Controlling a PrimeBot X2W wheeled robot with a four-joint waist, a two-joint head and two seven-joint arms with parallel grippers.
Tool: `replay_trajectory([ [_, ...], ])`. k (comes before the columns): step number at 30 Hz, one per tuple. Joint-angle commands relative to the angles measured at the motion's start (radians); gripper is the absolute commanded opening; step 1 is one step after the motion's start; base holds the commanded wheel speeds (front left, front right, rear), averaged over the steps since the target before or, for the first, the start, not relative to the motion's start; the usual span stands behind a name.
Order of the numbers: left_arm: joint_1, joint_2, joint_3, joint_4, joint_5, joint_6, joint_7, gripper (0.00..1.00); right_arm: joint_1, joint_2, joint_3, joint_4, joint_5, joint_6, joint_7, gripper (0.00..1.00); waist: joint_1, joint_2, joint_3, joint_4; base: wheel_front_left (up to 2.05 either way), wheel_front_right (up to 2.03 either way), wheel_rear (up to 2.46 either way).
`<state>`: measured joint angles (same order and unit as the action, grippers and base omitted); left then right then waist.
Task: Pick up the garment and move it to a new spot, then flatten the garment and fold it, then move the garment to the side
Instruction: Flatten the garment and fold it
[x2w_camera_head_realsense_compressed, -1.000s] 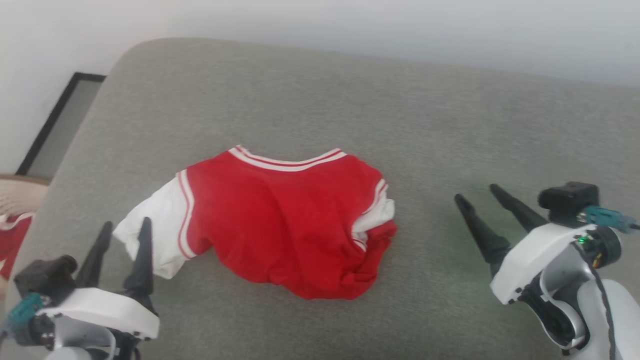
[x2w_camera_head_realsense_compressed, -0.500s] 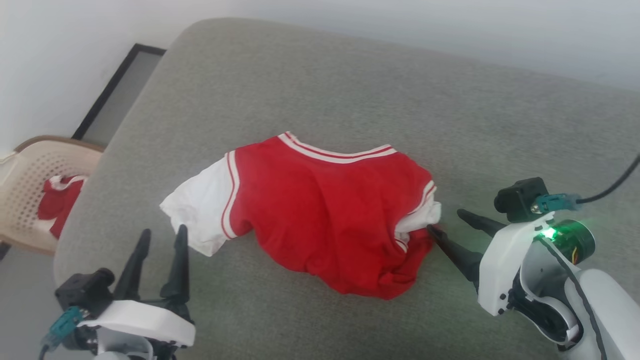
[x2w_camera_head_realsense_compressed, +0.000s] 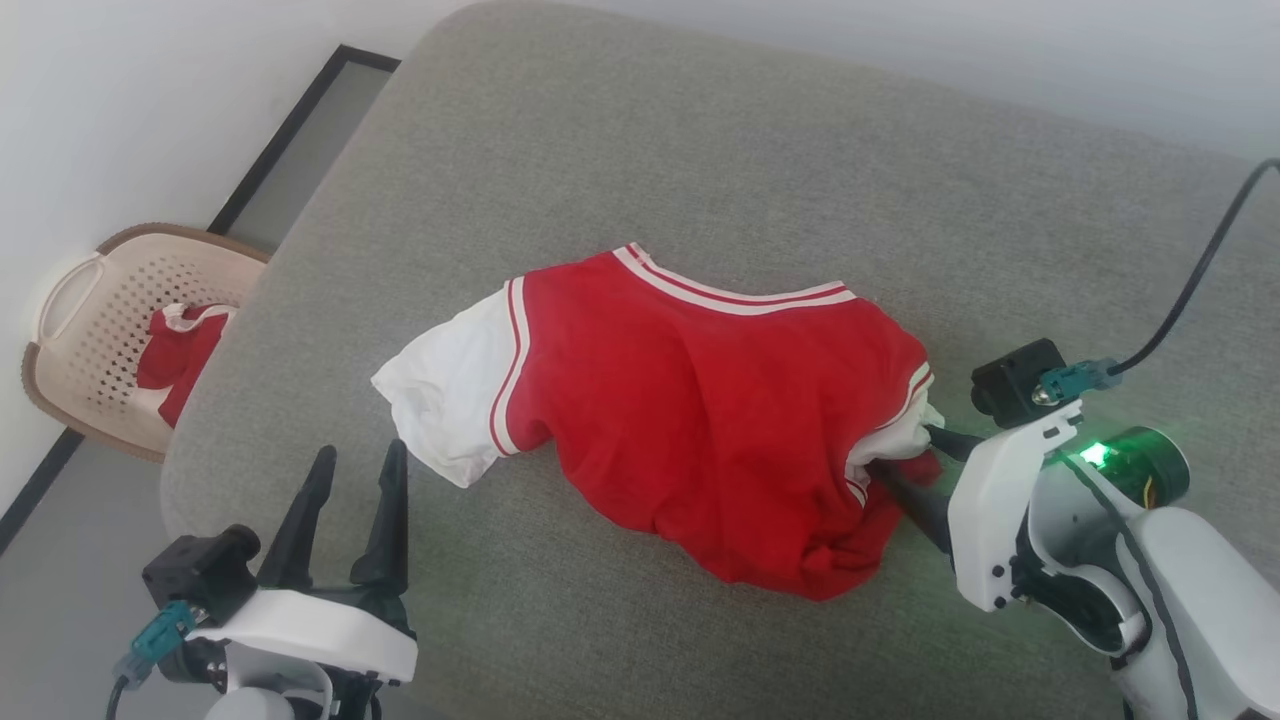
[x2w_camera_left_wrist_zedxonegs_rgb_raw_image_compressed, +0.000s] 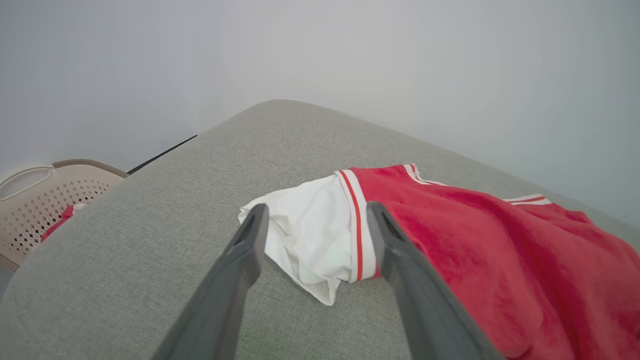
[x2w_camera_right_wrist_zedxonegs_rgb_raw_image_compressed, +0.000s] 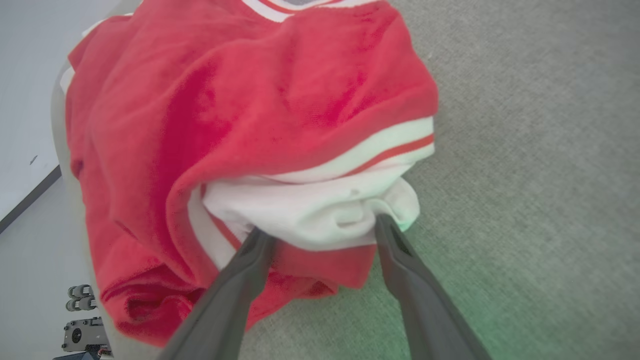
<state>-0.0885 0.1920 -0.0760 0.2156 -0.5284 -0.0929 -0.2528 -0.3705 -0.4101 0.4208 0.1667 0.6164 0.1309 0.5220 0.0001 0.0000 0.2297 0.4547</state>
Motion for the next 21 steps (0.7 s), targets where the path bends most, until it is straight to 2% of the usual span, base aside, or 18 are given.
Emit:
replay_trajectory([
  [1, -0.019, -0.003, -0.002, 0.002, 0.001, -0.006, -0.007, 1.00, -0.013, 0.002, 0.006, 0.009, -0.004, 0.000, 0.004, 0.45, -0.0001, 0.0000, 0.003, 0.004, 0.00, 0.00, 0.00],
  [2, -0.021, -0.005, -0.002, 0.004, 0.001, -0.008, -0.007, 1.00, -0.021, 0.003, 0.012, 0.015, -0.006, 0.000, -0.001, 0.13, -0.0001, 0.0000, 0.005, 0.006, 0.00, 0.00, 0.00],
  [3, -0.022, -0.007, -0.001, 0.006, 0.001, -0.008, -0.009, 1.00, -0.026, 0.003, 0.017, 0.018, -0.006, 0.000, -0.007, 0.00, -0.0001, 0.0000, 0.006, 0.007, 0.00, 0.00, 0.00],
  [11, -0.016, -0.006, 0.018, 0.008, 0.015, -0.018, -0.014, 1.00, -0.051, -0.025, 0.007, 0.018, 0.018, 0.000, -0.030, 0.00, -0.0001, 0.0000, 0.007, -0.012, 0.00, 0.00, 0.00],
  [21, 0.012, 0.019, 0.061, -0.020, 0.027, -0.020, -0.013, 1.00, -0.013, -0.119, -0.134, -0.065, 0.043, 0.000, -0.001, 0.00, -0.0001, 0.0000, -0.021, -0.092, 0.00, 0.00, 0.00],
])
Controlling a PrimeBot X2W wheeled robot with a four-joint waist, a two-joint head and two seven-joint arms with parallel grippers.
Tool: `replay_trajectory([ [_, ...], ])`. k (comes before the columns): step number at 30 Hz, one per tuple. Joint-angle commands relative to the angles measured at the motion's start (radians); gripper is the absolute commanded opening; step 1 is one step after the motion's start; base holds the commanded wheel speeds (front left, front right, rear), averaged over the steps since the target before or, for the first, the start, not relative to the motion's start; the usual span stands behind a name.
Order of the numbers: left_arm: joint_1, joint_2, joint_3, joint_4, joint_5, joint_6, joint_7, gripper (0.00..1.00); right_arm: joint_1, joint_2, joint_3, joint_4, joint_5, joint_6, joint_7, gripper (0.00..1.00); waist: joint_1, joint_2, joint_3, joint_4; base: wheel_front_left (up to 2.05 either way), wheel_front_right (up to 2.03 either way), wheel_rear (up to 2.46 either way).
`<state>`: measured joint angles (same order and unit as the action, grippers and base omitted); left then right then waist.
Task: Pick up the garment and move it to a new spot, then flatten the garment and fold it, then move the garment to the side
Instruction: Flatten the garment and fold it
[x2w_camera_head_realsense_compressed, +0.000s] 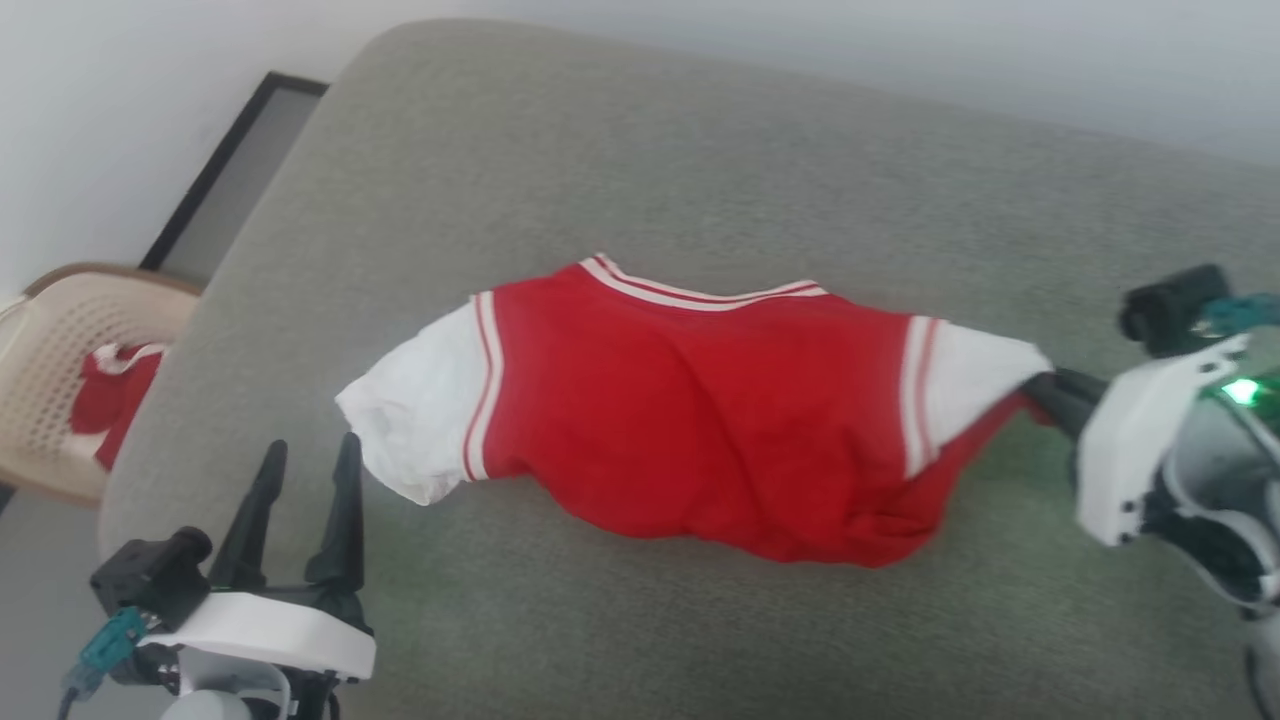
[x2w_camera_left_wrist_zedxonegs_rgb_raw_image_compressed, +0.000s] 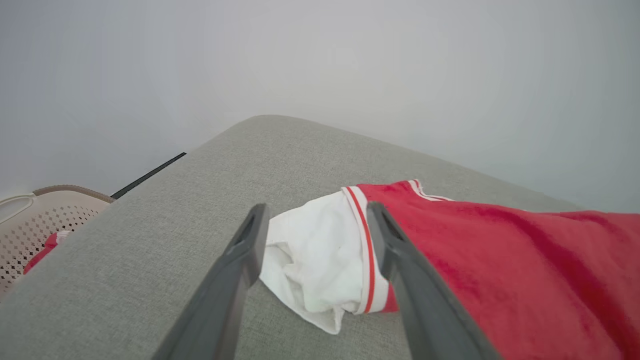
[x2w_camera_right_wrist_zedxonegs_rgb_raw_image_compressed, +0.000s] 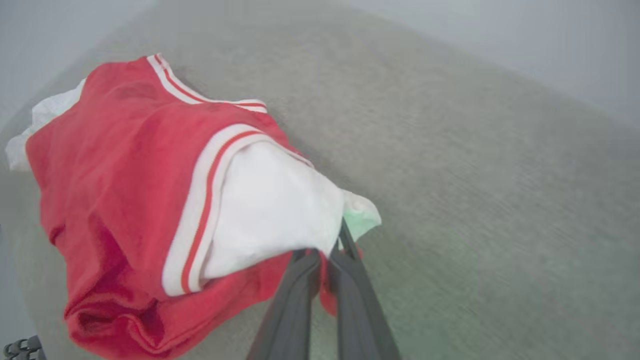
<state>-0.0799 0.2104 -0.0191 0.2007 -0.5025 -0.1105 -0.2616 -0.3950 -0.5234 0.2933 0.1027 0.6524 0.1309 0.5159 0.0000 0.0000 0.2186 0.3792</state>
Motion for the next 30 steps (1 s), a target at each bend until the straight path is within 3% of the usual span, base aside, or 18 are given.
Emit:
replay_trajectory([
  [1, 0.004, 0.000, 0.004, -0.005, 0.002, -0.002, -0.004, 1.00, 0.011, -0.005, -0.006, -0.001, 0.007, 0.000, 0.006, 0.00, 0.0000, 0.0000, -0.009, -0.016, 0.00, 0.00, 0.00],
  [13, 0.019, 0.040, 0.007, -0.029, 0.015, 0.005, 0.005, 1.00, 0.143, -0.044, -0.222, 0.025, 0.005, 0.000, 0.079, 0.00, 0.0000, 0.0000, -0.041, -0.121, 0.00, 0.00, 0.00],
  [20, 0.011, 0.046, -0.003, -0.036, 0.017, 0.009, 0.017, 1.00, 0.177, -0.009, -0.215, 0.086, 0.004, 0.000, 0.053, 0.00, 0.0000, 0.0000, -0.040, -0.155, 0.00, 0.00, 0.00],
  [21, 0.012, 0.049, -0.005, -0.036, 0.020, 0.010, 0.019, 1.00, 0.172, 0.000, -0.210, 0.093, 0.002, 0.000, 0.044, 0.20, 0.0000, 0.0000, -0.041, -0.161, 0.00, 0.00, 0.00],
  [22, 0.012, 0.051, -0.005, -0.037, 0.020, 0.010, 0.020, 1.00, 0.164, 0.007, -0.207, 0.101, 0.000, 0.000, 0.035, 0.68, 0.0000, 0.0000, -0.041, -0.168, 0.00, 0.00, 0.00],
  [23, 0.011, 0.052, -0.006, -0.039, 0.021, 0.012, 0.021, 1.00, 0.156, 0.011, -0.202, 0.109, -0.002, 0.000, 0.029, 1.00, 0.0000, 0.0000, -0.042, -0.174, 0.00, 0.00, 0.00],
  [30, 0.001, 0.073, -0.002, -0.049, 0.017, 0.017, 0.037, 1.00, 0.115, 0.031, -0.168, 0.116, 0.007, 0.000, -0.016, 1.00, 0.0000, 0.0000, -0.054, -0.226, 0.00, 0.00, 0.00],
])
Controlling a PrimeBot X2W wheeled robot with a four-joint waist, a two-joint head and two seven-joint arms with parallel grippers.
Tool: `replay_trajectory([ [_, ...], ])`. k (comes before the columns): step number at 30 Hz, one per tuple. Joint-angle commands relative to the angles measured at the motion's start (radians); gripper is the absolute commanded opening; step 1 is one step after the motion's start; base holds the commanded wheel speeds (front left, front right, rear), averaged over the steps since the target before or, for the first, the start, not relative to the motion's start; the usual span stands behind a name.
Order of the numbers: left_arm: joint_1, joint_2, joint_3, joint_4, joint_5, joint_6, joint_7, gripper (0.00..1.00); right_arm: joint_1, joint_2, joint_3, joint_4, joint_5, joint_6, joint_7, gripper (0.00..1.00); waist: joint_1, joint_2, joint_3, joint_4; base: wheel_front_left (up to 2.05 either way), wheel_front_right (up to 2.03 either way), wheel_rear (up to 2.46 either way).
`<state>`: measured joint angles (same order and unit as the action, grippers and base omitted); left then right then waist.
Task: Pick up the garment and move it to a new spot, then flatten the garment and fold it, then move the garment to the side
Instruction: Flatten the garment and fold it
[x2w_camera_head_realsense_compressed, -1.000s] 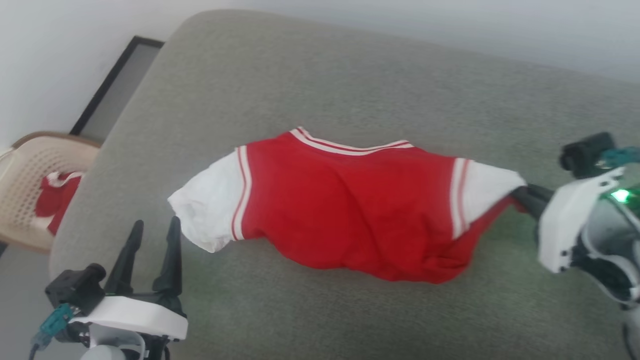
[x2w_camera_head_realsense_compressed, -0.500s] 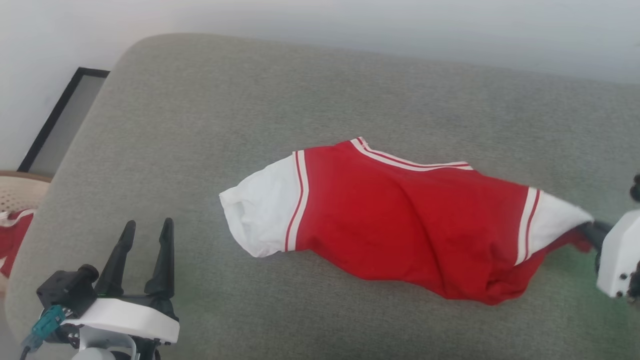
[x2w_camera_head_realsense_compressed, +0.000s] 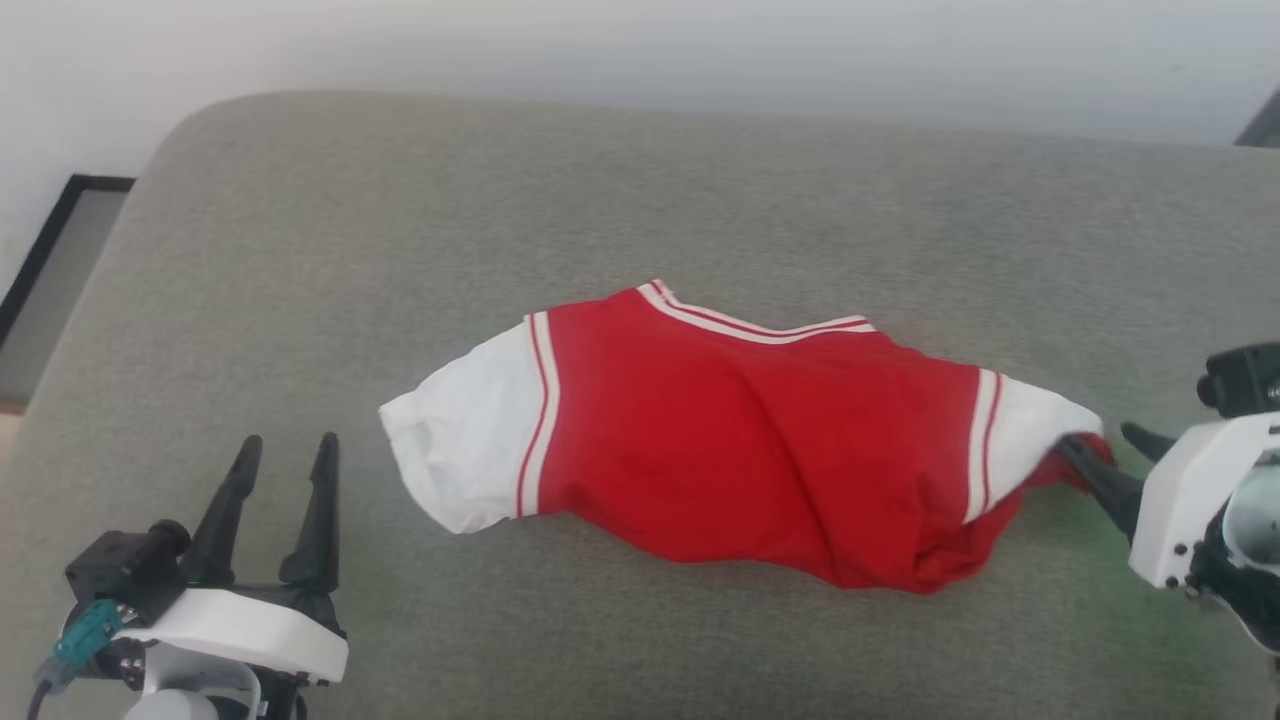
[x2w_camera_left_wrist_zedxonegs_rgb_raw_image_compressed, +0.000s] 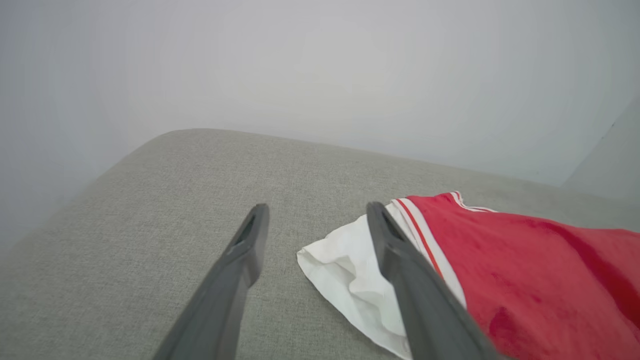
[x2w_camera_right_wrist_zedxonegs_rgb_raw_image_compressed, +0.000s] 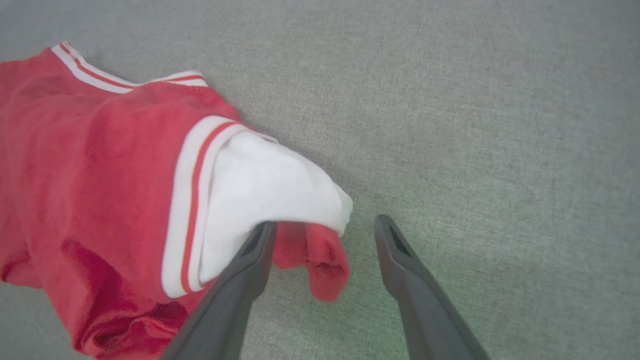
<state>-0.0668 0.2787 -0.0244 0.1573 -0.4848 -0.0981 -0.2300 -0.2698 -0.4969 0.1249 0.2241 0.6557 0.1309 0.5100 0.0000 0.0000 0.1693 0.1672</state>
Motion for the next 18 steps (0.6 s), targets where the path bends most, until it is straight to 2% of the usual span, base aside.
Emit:
replay_trajectory([
  [1, -0.013, 0.010, 0.002, -0.009, -0.001, 0.004, 0.009, 1.00, -0.014, 0.007, 0.002, -0.009, 0.004, 0.000, -0.015, 1.00, 0.0000, 0.0000, -0.007, -0.023, 0.00, 0.00, 0.00],
  [8, -0.024, 0.051, 0.011, -0.043, -0.004, 0.011, 0.050, 1.00, -0.017, 0.036, -0.040, -0.073, -0.008, 0.000, -0.112, 1.00, 0.0000, 0.0000, -0.010, -0.093, 0.00, 0.00, 0.00],
  [18, -0.029, 0.075, 0.019, -0.067, -0.013, 0.021, 0.078, 1.00, 0.037, 0.073, -0.075, -0.119, -0.015, 0.000, -0.198, 1.00, 0.0000, 0.0000, -0.009, -0.157, 0.00, 0.00, 0.00],
])
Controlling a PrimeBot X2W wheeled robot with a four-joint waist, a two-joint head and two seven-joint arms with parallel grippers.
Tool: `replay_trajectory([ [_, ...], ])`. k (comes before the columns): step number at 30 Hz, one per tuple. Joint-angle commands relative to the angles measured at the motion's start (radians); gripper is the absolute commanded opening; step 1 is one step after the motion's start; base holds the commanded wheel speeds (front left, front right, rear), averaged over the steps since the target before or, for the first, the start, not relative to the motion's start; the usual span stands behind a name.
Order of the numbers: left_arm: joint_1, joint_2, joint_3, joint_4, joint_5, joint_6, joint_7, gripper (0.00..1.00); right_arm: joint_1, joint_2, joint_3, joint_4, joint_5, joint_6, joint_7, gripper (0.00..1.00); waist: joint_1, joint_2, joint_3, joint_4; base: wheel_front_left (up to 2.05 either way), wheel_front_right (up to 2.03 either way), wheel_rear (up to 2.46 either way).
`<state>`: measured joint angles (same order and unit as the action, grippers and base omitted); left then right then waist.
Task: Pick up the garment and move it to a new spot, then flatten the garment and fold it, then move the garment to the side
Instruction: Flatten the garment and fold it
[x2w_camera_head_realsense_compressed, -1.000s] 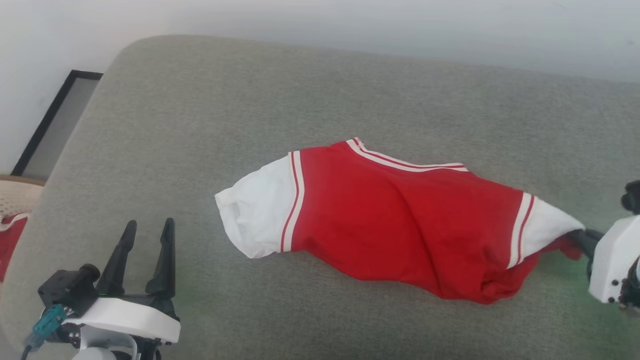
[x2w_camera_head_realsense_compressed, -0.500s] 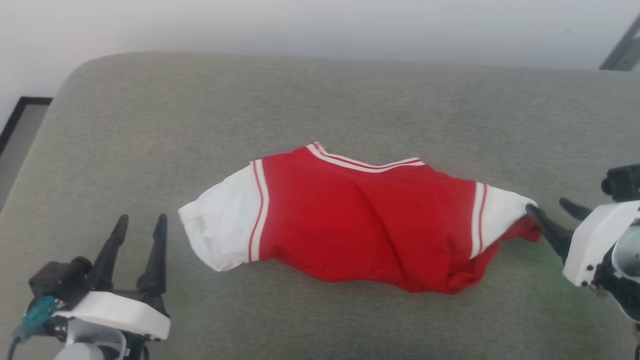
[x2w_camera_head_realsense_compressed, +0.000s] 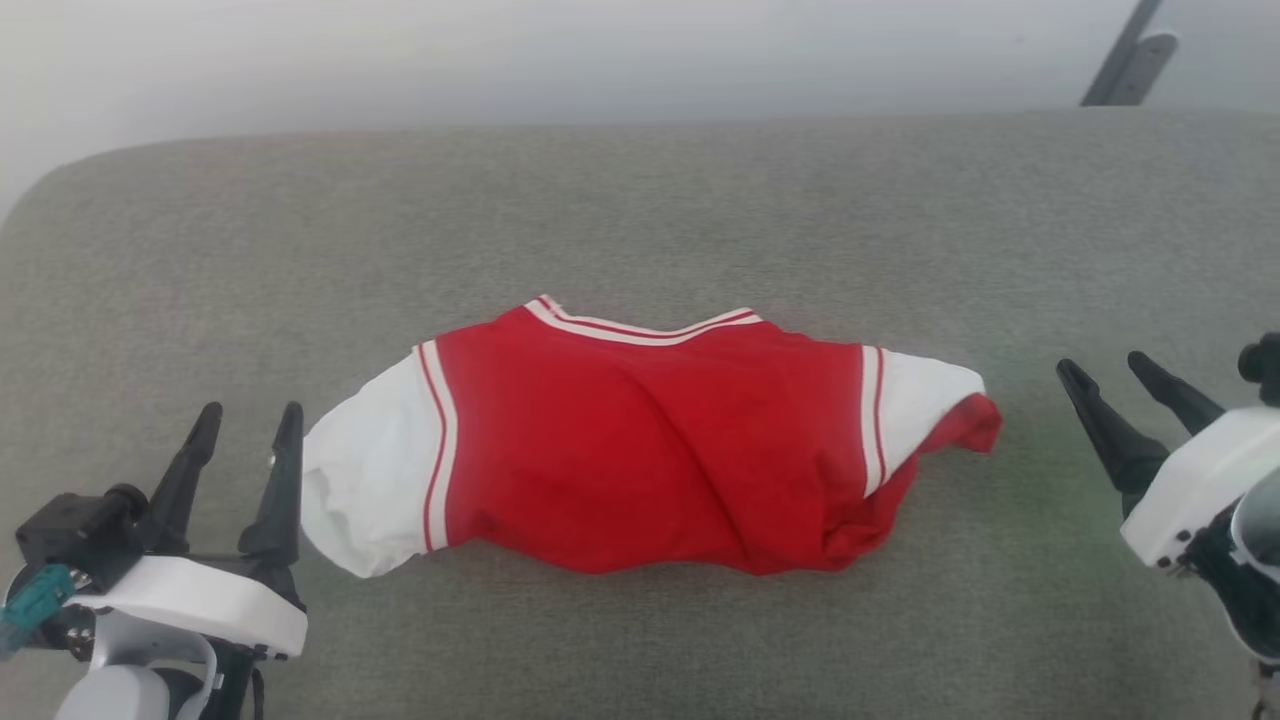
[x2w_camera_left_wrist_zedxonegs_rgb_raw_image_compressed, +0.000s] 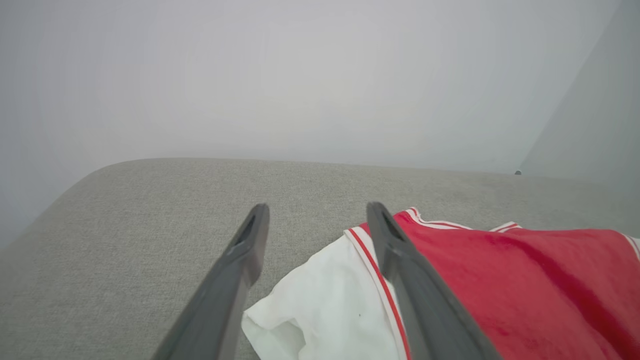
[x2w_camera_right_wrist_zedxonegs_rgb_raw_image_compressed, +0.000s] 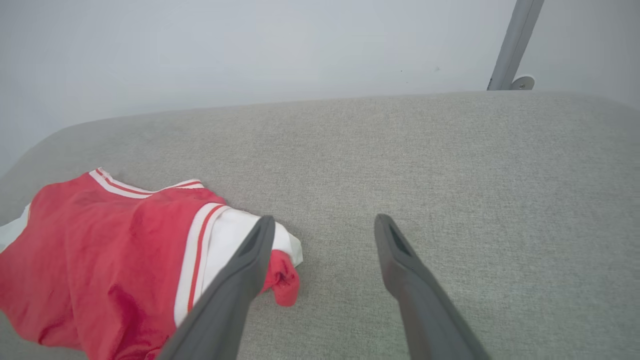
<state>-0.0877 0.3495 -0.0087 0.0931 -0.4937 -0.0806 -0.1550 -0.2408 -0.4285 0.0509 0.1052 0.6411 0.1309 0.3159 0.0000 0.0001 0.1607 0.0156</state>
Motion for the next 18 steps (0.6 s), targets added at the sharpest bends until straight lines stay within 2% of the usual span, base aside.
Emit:
replay_trajectory([
  [1, -0.008, 0.007, 0.003, -0.005, -0.004, 0.004, 0.004, 1.00, 0.016, 0.012, -0.005, -0.004, -0.005, 0.000, -0.013, 1.00, 0.0000, -0.0001, 0.000, -0.010, 0.00, 0.00, 0.00],
  [6, -0.011, 0.013, 0.002, -0.009, -0.006, 0.007, 0.007, 1.00, 0.038, 0.035, -0.009, -0.026, -0.012, 0.000, -0.057, 1.00, 0.0000, -0.0001, 0.006, -0.026, 0.00, 0.00, 0.00],
  [10, -0.021, 0.013, -0.005, -0.010, -0.006, 0.005, 0.005, 1.00, 0.036, 0.029, 0.014, -0.030, 0.000, 0.000, -0.062, 1.00, 0.0000, -0.0001, 0.015, -0.026, 0.00, 0.00, 0.00],
  [18, -0.040, 0.002, -0.036, -0.007, 0.006, 0.003, 0.001, 1.00, -0.038, 0.000, 0.121, -0.006, 0.021, 0.000, 0.006, 1.00, 0.0000, -0.0001, 0.035, 0.009, 0.00, 0.00, 0.00],
])
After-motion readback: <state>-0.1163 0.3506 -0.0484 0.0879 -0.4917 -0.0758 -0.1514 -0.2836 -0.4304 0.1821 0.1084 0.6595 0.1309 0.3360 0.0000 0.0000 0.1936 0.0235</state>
